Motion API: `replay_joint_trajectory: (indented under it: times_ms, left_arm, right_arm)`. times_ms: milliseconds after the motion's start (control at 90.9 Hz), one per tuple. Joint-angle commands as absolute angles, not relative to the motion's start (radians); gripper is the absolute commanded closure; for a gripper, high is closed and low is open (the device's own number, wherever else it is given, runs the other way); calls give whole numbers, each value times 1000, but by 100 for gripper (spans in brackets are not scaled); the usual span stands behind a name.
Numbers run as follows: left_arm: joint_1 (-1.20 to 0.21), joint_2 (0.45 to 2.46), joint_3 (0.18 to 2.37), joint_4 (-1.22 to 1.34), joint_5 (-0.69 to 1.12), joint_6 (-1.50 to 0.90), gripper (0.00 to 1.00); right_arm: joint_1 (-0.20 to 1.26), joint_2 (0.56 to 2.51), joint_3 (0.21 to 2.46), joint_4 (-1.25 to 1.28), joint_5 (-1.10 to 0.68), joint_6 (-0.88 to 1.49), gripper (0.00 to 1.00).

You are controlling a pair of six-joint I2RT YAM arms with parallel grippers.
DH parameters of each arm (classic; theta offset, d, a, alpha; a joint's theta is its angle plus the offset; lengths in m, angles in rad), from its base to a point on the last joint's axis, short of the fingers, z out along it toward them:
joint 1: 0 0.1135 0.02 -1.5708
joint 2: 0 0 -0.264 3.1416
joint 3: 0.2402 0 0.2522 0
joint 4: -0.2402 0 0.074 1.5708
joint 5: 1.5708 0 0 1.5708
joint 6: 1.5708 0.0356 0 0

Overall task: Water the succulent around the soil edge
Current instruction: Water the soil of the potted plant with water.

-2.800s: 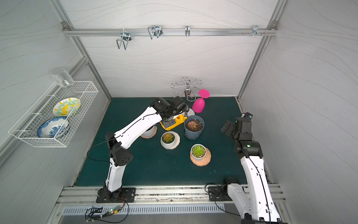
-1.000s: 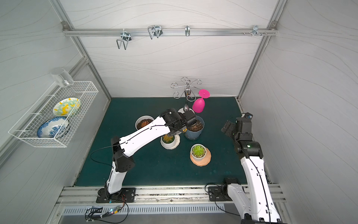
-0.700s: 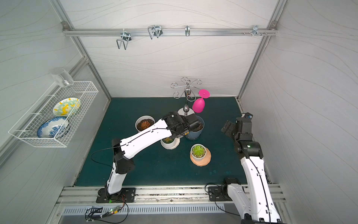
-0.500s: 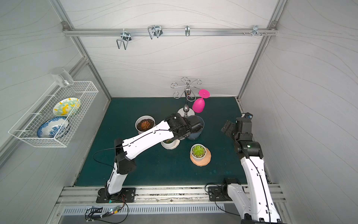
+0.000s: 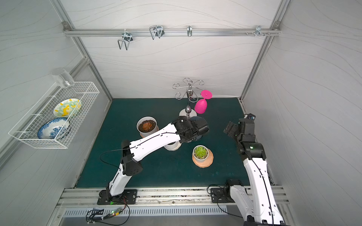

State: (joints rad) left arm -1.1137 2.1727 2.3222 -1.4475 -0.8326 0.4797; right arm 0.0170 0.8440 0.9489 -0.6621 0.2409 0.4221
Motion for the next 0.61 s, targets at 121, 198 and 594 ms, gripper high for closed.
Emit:
replay_joint_trajectory:
  times_ms: [121,198,594]
  left_arm:
    - [-1123,2211,2385,-1323,-899,548,100]
    - [-1123,2219,2395,-1299,-909,563,100]
    - [-1121,2266,2432,-1174,-940,649,100]
  right_arm:
    - [9,832,965,-661,228,430,1]
    - [9,833,966,-661,228,432,1]
    - [8,832,970,-664,222,431,1]
